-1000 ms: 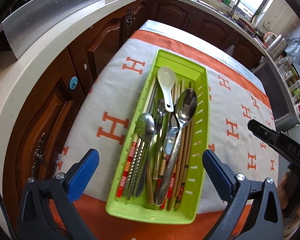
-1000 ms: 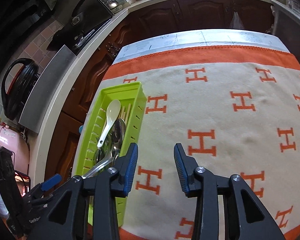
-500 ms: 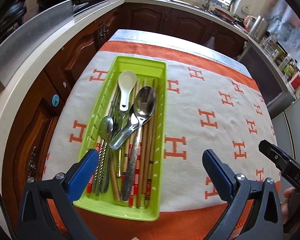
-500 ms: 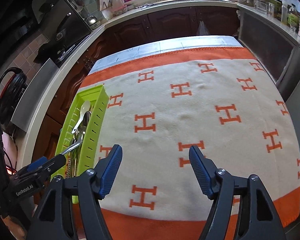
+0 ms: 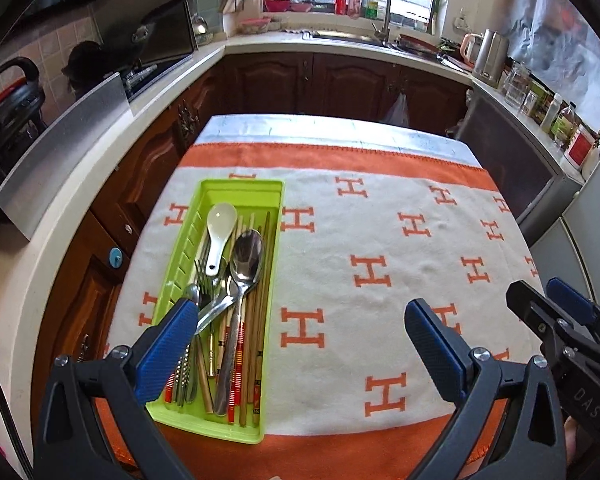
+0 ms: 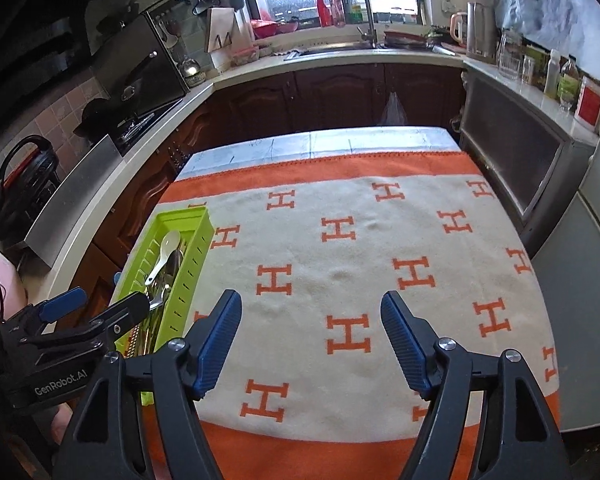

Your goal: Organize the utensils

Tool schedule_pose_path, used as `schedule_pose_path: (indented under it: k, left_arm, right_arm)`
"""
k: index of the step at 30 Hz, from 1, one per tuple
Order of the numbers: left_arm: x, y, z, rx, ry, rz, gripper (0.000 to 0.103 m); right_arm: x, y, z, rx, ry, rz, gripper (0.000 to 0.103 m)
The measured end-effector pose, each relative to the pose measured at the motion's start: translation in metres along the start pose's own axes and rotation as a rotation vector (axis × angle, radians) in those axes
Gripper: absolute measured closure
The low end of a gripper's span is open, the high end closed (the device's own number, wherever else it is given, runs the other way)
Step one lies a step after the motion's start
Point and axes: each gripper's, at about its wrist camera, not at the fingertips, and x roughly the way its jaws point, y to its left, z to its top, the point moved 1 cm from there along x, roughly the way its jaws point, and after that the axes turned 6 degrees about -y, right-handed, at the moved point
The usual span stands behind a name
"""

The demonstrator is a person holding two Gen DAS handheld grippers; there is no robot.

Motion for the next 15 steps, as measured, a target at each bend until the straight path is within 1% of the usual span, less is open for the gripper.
schedule_pose_path:
  k: [3,9,13,15]
  left_arm:
    - [-0.005,-0.004,-0.002,0.001,-0.010,0.013,0.001]
    - [-0.008,-0.006,-0.005,0.002,-0.023,0.043,0.001]
    - [-0.008,-0.005,-0.007,-0.011,-0.023,0.033,0.001]
    - [-0.008,-0.005,-0.007,-0.015,-0.024,0.030,0.001]
  right_arm:
    - [-0.011,0.003,0.002,-0.014,-0.034,0.006,0.030]
    - [-0.016,0.010,-0.003,-0.035,-0.053,0.010,0.030]
    - [-0.016,0.009,-0.005,-0.029,-0.058,0.020,0.030]
    - [-0.017,0.008,-0.005,-0.032,-0.064,0.010,0.030]
